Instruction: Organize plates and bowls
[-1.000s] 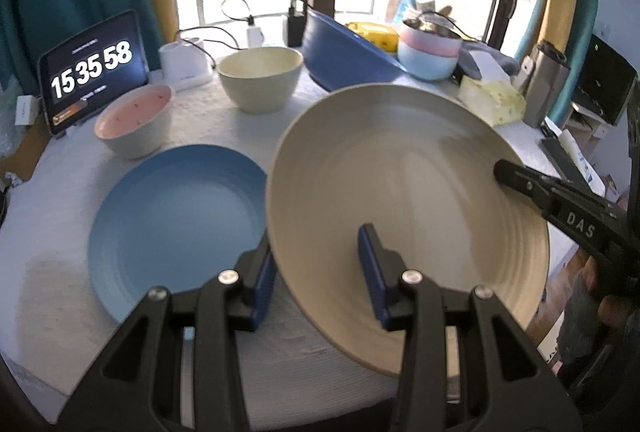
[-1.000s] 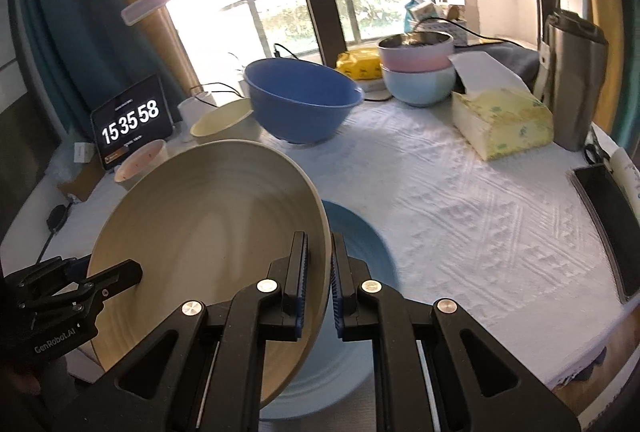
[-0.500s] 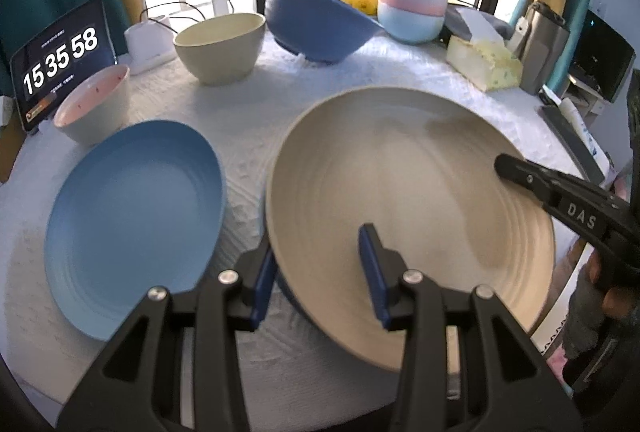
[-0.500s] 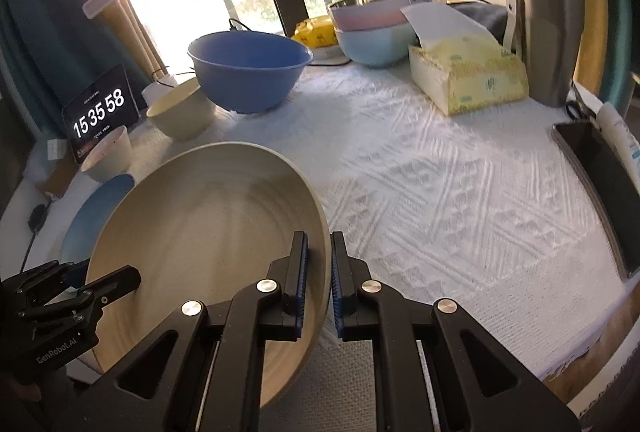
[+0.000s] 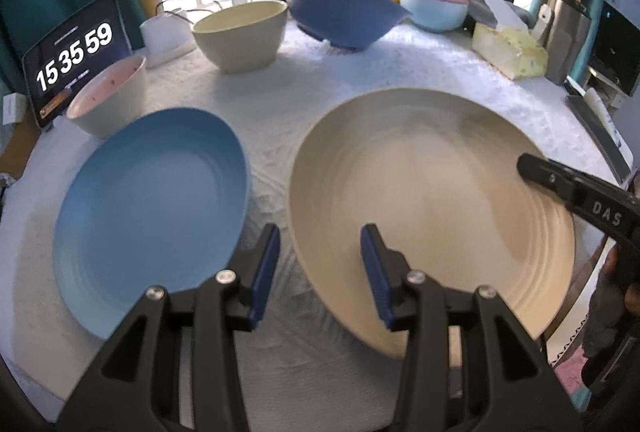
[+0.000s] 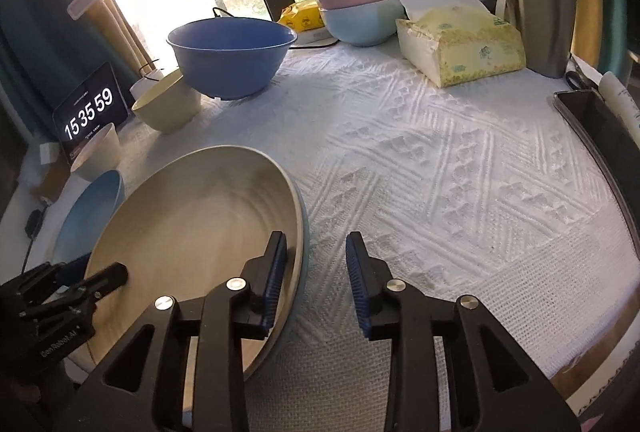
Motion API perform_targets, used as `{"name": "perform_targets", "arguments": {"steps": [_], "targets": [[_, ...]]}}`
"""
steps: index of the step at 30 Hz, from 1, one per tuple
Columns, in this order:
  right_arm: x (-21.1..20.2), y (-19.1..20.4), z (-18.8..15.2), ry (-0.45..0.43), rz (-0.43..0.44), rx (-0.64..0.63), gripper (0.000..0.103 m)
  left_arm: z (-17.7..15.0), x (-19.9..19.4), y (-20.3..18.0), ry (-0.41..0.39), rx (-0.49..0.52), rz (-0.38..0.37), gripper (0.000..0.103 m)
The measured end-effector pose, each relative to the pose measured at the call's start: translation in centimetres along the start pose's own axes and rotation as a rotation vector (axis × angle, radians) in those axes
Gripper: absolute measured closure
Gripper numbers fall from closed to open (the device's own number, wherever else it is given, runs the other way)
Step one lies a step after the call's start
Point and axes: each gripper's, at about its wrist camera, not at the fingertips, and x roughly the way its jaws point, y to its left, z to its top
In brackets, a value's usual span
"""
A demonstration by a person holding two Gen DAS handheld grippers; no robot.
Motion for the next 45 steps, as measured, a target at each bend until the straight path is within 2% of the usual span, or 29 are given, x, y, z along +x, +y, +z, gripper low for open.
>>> {"name": "perform_targets", "arguments": {"steps": [2,5,20,25,27,33,45], "targets": [[0.2,0.3,0.1,0.005,0.005,-0.005,0.073,0.2,0.1,-0.2,-0.004,0.009,-0.009,0.059],[0.7,1.1,0.3,0.015,0.015,-0.023,0.085,0.6,0.6,-0.1,-0.007,0.002,-0.017,0.059],[3.5,2.4,3.1,0.025,-0.024,-0.02,0.084,3.3,2.5,1.8,0.001,-0.022,-0.055,0.059],[2.9,2.7,3.7,0.005,-0.063,-0.009,0.083,3.2,1.4,2.6,-0.033,-0.039,-0.094,0.057],[2.4,2.8,3.9,-0.011,-0.078,-0.011,0.076,3.1,0.8,2.9,-0.047,-0.042,-0.1,0.057],[0.7,3.9,4.0,-0.048,-0.106,-0.026,0.074,2.8,-1.5,4.3,-0.114,-0.058,-0.104,0.056],[-1.1,9.9,4.2,-0.085,-0.072,-0.116,0.074,1.6,-4.4,8.7,-0.187,-0.114,-0.065,0.055]]}}
